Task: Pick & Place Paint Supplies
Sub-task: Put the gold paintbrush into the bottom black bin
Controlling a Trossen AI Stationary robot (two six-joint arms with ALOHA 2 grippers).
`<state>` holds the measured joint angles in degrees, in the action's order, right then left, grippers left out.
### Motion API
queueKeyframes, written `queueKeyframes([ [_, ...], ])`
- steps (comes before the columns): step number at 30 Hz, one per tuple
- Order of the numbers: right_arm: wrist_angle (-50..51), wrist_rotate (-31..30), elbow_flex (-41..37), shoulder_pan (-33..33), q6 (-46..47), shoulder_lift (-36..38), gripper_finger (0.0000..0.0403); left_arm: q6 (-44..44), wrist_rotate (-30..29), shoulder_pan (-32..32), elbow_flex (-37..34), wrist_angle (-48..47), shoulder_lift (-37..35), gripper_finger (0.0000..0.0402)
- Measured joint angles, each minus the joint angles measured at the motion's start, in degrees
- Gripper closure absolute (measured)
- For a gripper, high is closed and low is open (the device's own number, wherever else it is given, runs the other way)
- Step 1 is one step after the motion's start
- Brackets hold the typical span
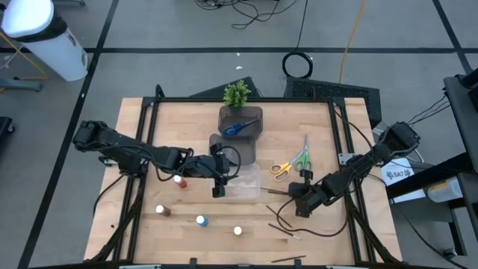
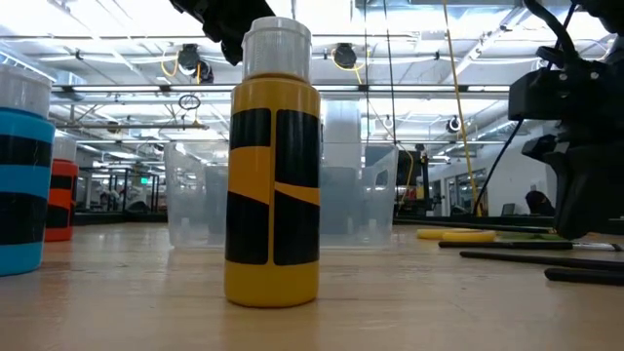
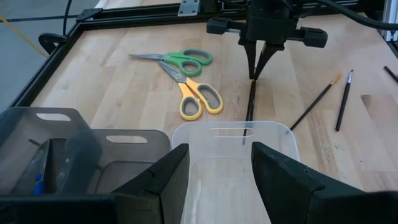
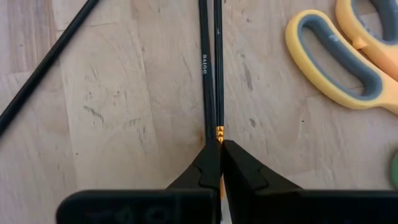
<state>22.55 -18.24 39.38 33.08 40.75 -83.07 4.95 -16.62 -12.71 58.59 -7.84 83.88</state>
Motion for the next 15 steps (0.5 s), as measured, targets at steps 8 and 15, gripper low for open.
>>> queueKeyframes([
  [8,-0.04,-1.37,0.09,0.00,-0.04,0.09,0.0402,-0.04,0.00,0.00,0.00,-0.02,0.02,0.0215],
  [15,-0.63,-1.43,0.11,0.00,0.11,1.18,0.0403,-0.04,0.00,0.00,0.00,-0.02,0.00,0.0215],
])
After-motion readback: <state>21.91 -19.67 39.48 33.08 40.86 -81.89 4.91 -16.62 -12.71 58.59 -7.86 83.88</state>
